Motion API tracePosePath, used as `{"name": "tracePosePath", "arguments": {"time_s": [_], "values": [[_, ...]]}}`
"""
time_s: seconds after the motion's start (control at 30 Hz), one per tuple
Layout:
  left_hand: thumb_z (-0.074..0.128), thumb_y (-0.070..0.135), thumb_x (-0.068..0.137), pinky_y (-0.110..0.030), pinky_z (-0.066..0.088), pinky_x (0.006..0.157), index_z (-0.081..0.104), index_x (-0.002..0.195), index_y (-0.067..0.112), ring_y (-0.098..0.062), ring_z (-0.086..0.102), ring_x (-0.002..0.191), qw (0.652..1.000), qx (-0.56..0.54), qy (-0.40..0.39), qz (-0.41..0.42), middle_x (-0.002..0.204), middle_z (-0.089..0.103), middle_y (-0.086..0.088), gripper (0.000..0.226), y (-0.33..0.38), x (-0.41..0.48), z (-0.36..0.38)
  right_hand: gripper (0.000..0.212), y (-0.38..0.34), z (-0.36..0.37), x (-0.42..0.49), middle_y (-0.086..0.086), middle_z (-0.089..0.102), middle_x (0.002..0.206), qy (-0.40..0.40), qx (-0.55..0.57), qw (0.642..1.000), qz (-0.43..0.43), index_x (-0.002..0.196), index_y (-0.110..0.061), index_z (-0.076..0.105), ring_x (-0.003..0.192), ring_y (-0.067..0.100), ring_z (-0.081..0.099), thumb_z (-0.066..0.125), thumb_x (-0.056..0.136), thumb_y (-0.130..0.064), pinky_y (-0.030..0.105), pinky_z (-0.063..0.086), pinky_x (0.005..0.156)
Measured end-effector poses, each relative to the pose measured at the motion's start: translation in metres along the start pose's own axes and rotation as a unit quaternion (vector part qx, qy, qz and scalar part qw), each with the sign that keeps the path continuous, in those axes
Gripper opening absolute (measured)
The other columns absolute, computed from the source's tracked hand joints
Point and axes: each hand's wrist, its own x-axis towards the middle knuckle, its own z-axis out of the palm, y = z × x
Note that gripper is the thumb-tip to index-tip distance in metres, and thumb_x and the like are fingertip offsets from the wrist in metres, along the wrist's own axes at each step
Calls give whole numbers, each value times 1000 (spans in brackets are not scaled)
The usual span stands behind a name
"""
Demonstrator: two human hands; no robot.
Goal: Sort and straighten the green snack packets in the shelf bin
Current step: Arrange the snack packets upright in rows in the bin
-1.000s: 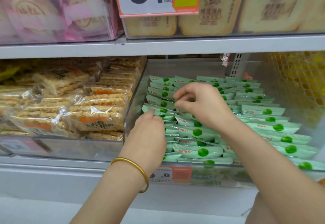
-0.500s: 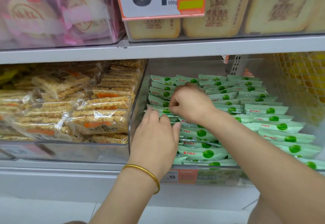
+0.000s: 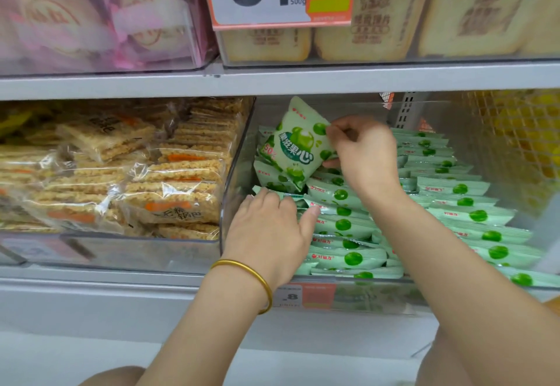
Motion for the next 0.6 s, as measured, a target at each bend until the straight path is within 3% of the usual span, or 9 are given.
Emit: {"name": "tracePosePath", "arguments": {"time_s": [0.1, 0.27, 0.4, 0.5, 0.6], "values": [[-3, 58, 87, -35, 13, 117, 33, 142, 15, -22, 16, 142, 1000, -13, 1, -7, 151, 27, -8, 78, 2, -3, -2, 11, -1, -13, -4, -1, 66, 83, 9, 34, 998, 43, 91, -13, 62, 57, 15, 68, 52, 95, -16, 23, 53, 51], [16, 45, 100, -33, 9, 118, 29, 145, 15, -19, 12, 144, 999, -48, -8, -10, 153, 25, -5, 56, 1, -2, -6, 10, 1, -28, -11, -1, 68, 86, 16, 37, 997, 65, 90, -15, 61, 56, 13, 68, 53, 95, -18, 21, 48, 48], [24, 35, 101, -26, 6, 115, 23, 147, 10, -16, 10, 144, 991, -128, 40, -5, 155, 21, -5, 52, -2, -3, -8, 9, 0, -37, -12, 4, 69, 90, 27, 81, 992, 95, 96, -13, 62, 57, 19, 68, 54, 95, -17, 41, 57, 71], [32, 22, 101, -20, 8, 112, 24, 146, 7, -16, 16, 142, 972, -213, 98, -6, 154, 23, -7, 49, -3, -2, -11, 10, -1, -43, -13, 7, 69, 93, 30, 87, 991, 96, 96, -11, 62, 55, 20, 65, 54, 95, -16, 46, 57, 75], [35, 13, 99, -12, 9, 107, 24, 147, 10, -13, 21, 140, 937, -304, 173, -20, 152, 25, -4, 49, -4, -7, -16, 13, -2, -43, -14, 6, 67, 88, -10, 84, 992, 90, 84, -17, 62, 53, 19, 60, 54, 94, -14, 46, 57, 74]]}}
